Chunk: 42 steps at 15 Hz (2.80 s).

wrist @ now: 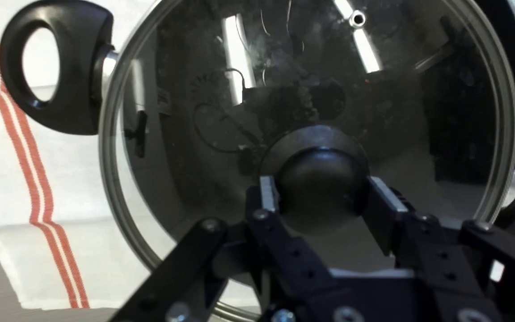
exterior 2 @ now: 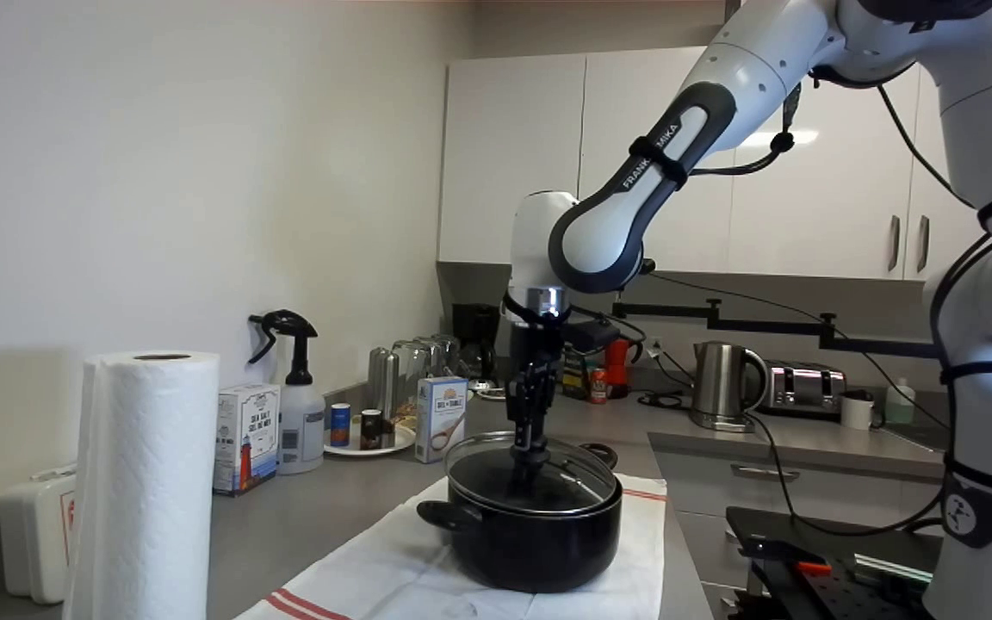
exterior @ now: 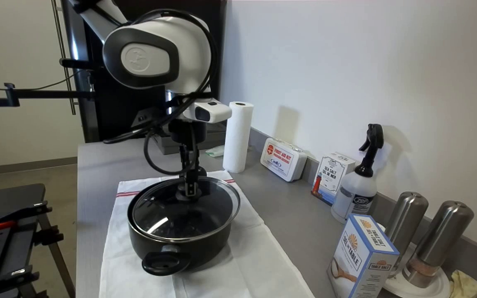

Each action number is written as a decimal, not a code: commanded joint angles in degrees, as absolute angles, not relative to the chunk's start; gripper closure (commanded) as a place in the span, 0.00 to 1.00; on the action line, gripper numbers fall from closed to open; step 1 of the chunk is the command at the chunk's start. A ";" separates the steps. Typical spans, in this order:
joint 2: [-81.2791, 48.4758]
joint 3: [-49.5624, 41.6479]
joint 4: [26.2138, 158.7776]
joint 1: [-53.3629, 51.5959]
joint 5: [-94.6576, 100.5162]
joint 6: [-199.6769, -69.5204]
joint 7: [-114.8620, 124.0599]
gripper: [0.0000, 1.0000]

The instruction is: Put the glass lid on the black pot

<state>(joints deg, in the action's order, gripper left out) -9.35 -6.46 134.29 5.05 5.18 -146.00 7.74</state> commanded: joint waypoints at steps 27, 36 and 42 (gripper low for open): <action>-4.89 -5.88 138.59 5.86 -1.07 -147.50 5.14 0.75; -5.20 -5.67 137.94 5.69 -1.49 -145.22 5.02 0.75; -5.25 -5.89 137.89 5.68 -0.95 -145.09 5.68 0.18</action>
<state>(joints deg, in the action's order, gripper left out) -7.09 -5.95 137.29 5.67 0.15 -146.63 6.59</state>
